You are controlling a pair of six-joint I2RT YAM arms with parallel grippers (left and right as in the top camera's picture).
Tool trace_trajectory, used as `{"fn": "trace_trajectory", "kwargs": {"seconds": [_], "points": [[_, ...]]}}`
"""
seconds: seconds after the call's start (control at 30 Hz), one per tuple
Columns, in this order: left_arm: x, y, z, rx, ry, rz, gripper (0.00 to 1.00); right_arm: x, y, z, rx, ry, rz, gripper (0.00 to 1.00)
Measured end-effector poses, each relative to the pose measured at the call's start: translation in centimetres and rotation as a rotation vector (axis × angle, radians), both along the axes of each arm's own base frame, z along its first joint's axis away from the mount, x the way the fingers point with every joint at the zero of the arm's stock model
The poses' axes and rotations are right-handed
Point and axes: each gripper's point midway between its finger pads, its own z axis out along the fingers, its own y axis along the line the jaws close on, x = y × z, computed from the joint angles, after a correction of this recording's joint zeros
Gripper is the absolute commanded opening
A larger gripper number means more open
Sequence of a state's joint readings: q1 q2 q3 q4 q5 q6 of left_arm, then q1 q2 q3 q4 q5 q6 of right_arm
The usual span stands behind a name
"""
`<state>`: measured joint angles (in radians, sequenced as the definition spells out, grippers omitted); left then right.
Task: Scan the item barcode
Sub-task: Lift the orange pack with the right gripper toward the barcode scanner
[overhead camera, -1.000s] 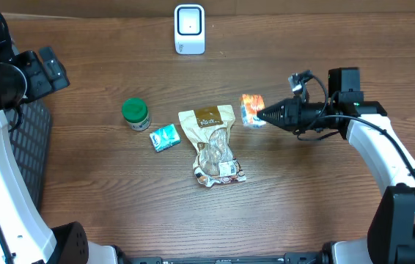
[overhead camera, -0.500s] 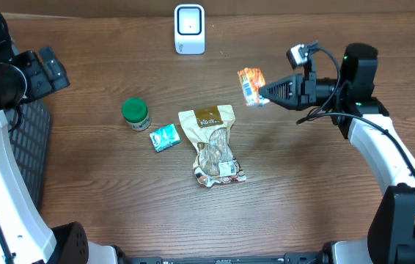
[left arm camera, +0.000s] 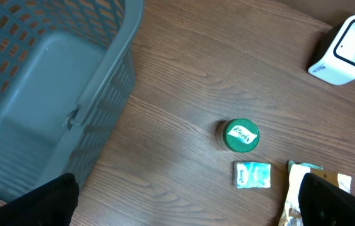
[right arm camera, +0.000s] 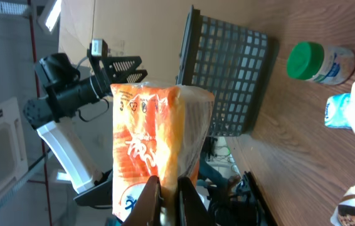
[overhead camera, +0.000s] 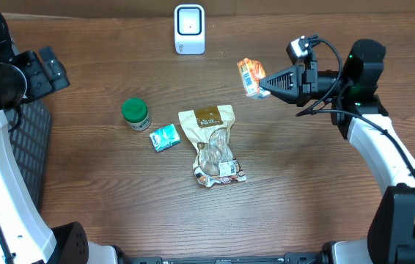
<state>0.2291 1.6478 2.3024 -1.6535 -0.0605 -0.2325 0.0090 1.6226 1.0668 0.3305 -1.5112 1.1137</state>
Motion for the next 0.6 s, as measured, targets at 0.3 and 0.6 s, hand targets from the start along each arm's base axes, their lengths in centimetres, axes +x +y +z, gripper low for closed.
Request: {"fn": "trace_trajectory", "kwargs": {"seconds": [0.3, 0.6], "points": [[0.0, 0.0, 0.0, 0.000, 0.000, 0.000, 1.00, -2.7, 5.5, -0.3, -0.005, -0.108, 0.125, 0.04], [0.0, 0.0, 0.0, 0.000, -0.001, 0.000, 1.00, -2.1, 7.5, -4.8, -0.137, 0.062, 0.009, 0.04]]}}
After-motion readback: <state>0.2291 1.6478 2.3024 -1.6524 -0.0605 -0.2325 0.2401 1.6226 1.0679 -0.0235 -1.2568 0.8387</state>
